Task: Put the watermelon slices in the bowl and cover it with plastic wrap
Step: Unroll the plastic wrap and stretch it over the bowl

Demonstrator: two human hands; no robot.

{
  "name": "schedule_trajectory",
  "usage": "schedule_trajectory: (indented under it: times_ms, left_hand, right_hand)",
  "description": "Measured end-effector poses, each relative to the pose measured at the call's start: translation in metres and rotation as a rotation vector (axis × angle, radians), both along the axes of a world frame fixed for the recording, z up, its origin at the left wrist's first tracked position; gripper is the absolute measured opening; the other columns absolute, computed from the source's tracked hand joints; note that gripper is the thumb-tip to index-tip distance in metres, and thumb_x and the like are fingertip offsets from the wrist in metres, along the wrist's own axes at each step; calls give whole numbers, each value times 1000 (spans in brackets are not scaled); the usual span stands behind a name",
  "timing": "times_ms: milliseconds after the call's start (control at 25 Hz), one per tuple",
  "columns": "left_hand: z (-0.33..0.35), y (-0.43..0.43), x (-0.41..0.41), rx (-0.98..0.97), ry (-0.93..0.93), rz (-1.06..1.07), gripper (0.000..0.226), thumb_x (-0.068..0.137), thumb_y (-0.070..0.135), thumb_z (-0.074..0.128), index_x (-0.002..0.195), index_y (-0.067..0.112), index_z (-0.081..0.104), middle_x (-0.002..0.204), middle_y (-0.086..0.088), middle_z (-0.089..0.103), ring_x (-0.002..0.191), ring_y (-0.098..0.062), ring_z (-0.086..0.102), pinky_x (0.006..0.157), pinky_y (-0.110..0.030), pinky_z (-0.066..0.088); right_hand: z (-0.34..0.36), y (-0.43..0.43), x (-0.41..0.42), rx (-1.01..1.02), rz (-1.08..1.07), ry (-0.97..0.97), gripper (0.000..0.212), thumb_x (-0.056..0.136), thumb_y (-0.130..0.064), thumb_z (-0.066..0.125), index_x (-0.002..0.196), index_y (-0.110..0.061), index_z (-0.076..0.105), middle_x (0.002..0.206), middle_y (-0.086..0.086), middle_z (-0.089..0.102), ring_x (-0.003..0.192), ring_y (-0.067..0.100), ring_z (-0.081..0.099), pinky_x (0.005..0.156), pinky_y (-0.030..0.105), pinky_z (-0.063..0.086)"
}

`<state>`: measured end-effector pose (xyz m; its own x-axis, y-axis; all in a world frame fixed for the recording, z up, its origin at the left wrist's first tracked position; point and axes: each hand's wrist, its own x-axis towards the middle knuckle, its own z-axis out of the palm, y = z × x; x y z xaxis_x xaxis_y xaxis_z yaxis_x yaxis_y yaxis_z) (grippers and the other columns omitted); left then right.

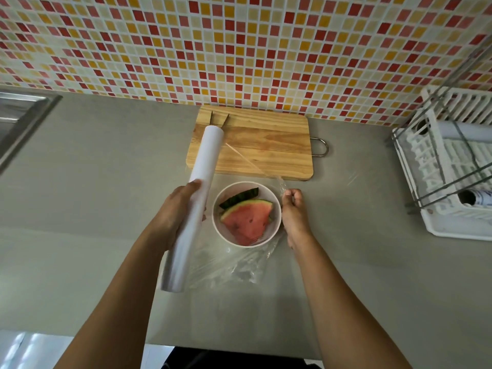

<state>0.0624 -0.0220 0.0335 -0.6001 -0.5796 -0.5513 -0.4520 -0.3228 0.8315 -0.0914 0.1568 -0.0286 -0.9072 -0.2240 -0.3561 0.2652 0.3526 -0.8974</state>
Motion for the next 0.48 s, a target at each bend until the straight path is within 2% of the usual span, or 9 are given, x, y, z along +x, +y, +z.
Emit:
schedule_trajectory:
  times_ms: [80,160,280,400,480]
  left_hand:
    - [-8,3,-1,-139,-20,-62,56,73,62,65,104,17,55,83,-7,70,61,-17,69,54,-31,55]
    - [-18,5,-1,-166,-33,-40,51,78,56,65,104,14,56,88,-12,69,64,-22,71,62,-40,59]
    - [-32,7,-1,-172,-72,-61,48,81,57,57,100,13,60,92,-15,70,77,-33,70,74,-49,58]
    - [-38,9,-4,-138,-91,-107,51,88,56,50,114,13,56,101,-11,68,86,-27,67,74,-41,55]
    - [-41,10,-7,-131,-97,-88,48,91,54,48,118,14,52,104,-9,65,87,-24,65,71,-36,53]
  right_hand:
    - [0,0,1,0,-6,-24,17,96,-37,37,83,-31,46,89,-2,57,83,17,53,78,37,46]
    - [0,0,1,-6,-18,-68,18,96,-35,37,82,-29,47,90,1,55,83,18,52,76,37,45]
    - [0,-3,2,-26,-51,-179,21,95,-31,39,78,-25,48,84,-3,54,78,14,50,68,28,41]
    - [8,-10,4,-61,-130,-285,24,93,-21,40,70,-22,48,71,-6,52,64,7,48,52,20,38]
    - [11,-16,5,-65,-186,-307,29,92,-15,37,65,-23,46,65,-6,49,61,11,46,46,18,36]
